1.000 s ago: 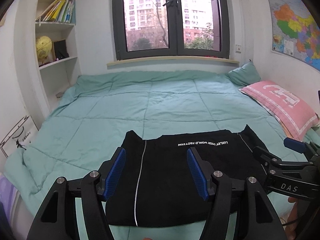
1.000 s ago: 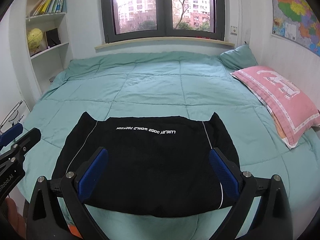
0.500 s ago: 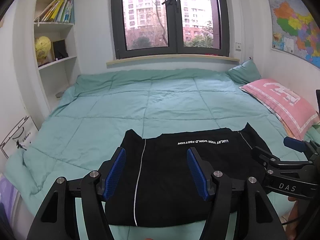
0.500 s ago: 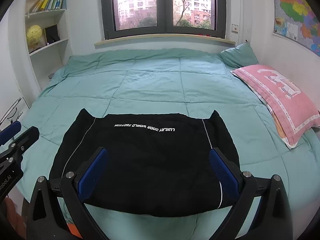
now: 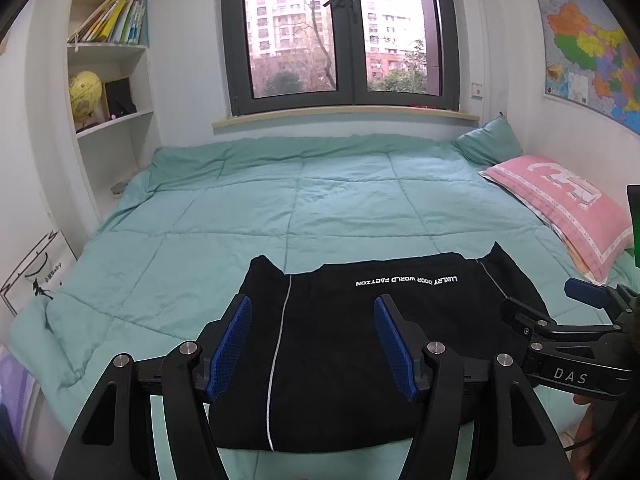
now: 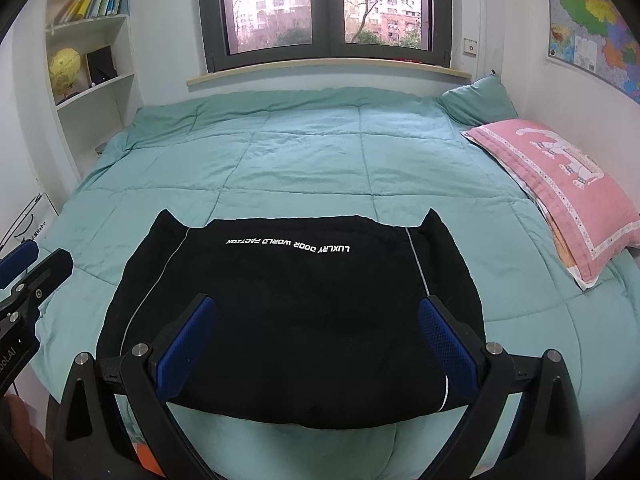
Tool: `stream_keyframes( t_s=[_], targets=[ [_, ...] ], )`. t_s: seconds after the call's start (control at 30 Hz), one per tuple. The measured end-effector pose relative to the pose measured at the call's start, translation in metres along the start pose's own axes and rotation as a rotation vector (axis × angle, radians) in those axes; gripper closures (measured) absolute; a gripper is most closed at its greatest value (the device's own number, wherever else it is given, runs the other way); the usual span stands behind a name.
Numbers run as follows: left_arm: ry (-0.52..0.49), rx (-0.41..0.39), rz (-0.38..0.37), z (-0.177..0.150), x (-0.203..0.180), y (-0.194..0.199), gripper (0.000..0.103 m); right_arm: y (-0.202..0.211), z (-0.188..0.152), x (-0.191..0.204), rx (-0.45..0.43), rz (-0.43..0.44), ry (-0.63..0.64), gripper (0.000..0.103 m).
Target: Fold large clothes
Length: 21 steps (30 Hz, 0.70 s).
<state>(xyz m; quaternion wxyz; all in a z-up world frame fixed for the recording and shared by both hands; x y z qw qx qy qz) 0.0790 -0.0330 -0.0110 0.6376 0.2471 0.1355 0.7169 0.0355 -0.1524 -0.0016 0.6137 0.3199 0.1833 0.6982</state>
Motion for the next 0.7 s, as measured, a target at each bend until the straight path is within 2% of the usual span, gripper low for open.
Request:
stream_keyframes(
  t_s=[0.33,0.5,0.6,0.7],
  targets=[
    [-0.013,0.012,-0.008,-0.0019,-0.0048,-0.0016,0.038,-0.0018,-0.0051,-0.0026,0.010,0.012,-0.021,0.001],
    [-0.018,-0.006,0.007,-0.0022,-0.0056,-0.0003,0.038,-0.0043,-0.0067,-0.0019,0.020,0.012,-0.021,0.001],
    [-0.012,-0.046,0.034,-0.0025,-0.0040,0.0054,0.038,-0.0069,-0.0072,-0.0009,0.027,0.015,-0.017,0.001],
    [-0.014,-0.037,0.033,-0.0029,-0.0026,0.0041,0.038,-0.0089,-0.0090,0.0018,0.033,0.013,-0.010,0.001]
  ],
)
Point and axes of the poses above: each gripper's, at about its wrist camera, not at the fingertips, and y roughly against the way its jaws point, x to its left, z to its top, the point moved 6 cm from there along -y, roughly the way its jaws point, and after that the axes turned 15 degrees about z, right-handed, at the moved point
